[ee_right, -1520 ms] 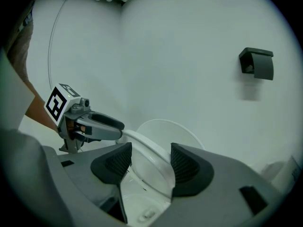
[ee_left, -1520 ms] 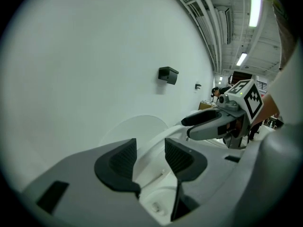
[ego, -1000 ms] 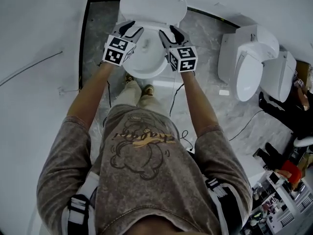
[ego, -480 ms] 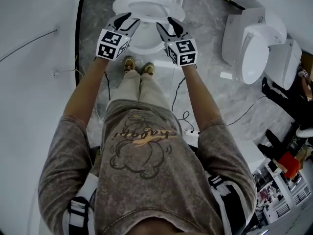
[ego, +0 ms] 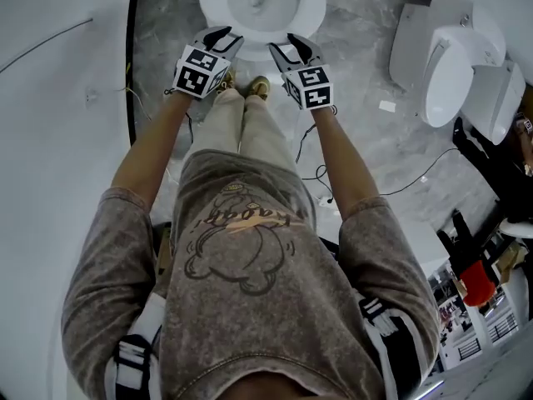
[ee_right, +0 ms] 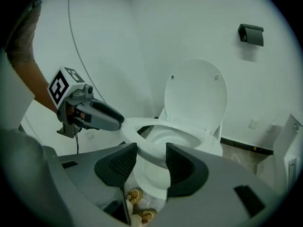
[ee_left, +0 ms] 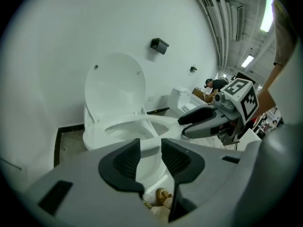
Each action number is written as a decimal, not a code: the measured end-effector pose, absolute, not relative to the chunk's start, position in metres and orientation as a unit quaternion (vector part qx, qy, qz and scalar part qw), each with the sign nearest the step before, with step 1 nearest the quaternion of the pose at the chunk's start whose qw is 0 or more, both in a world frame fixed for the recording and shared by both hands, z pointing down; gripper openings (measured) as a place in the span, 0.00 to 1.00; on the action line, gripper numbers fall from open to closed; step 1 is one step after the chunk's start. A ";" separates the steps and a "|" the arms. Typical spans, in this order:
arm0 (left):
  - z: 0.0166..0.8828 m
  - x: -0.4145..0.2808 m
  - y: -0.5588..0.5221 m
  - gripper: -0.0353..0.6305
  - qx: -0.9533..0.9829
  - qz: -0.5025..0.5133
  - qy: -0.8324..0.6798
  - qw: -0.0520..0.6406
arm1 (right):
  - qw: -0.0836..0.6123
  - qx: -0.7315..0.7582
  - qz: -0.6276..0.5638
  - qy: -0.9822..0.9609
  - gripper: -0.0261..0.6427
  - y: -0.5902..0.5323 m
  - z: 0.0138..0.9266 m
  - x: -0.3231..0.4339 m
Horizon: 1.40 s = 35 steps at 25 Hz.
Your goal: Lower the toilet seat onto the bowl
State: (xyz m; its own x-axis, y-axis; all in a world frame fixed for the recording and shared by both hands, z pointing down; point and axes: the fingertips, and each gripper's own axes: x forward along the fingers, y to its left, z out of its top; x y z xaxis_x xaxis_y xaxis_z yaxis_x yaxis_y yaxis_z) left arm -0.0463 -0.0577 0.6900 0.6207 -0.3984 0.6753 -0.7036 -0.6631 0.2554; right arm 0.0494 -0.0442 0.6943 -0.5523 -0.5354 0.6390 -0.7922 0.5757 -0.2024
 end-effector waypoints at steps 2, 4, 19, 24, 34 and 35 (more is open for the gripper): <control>0.715 -0.048 -0.042 0.27 0.854 0.306 -0.314 0.280 | 0.277 0.388 0.258 -0.840 0.34 -0.028 0.720 0.047; 0.739 -0.050 -0.029 0.27 0.845 0.313 -0.313 0.299 | 0.280 0.387 0.281 -0.832 0.34 -0.016 0.743 0.045; 0.900 -0.059 0.016 0.26 0.798 0.340 -0.316 0.384 | 0.323 0.393 0.354 -0.785 0.34 0.023 0.901 0.035; 0.927 -0.062 0.015 0.26 0.789 0.341 -0.322 0.398 | 0.320 0.399 0.365 -0.778 0.34 0.023 0.926 0.027; 0.908 -0.061 0.006 0.26 0.784 0.352 -0.320 0.399 | 0.300 0.398 0.401 -0.769 0.32 0.011 0.903 0.028; 0.894 -0.062 -0.001 0.26 0.789 0.345 -0.324 0.393 | 0.293 0.401 0.395 -0.773 0.32 0.004 0.890 0.025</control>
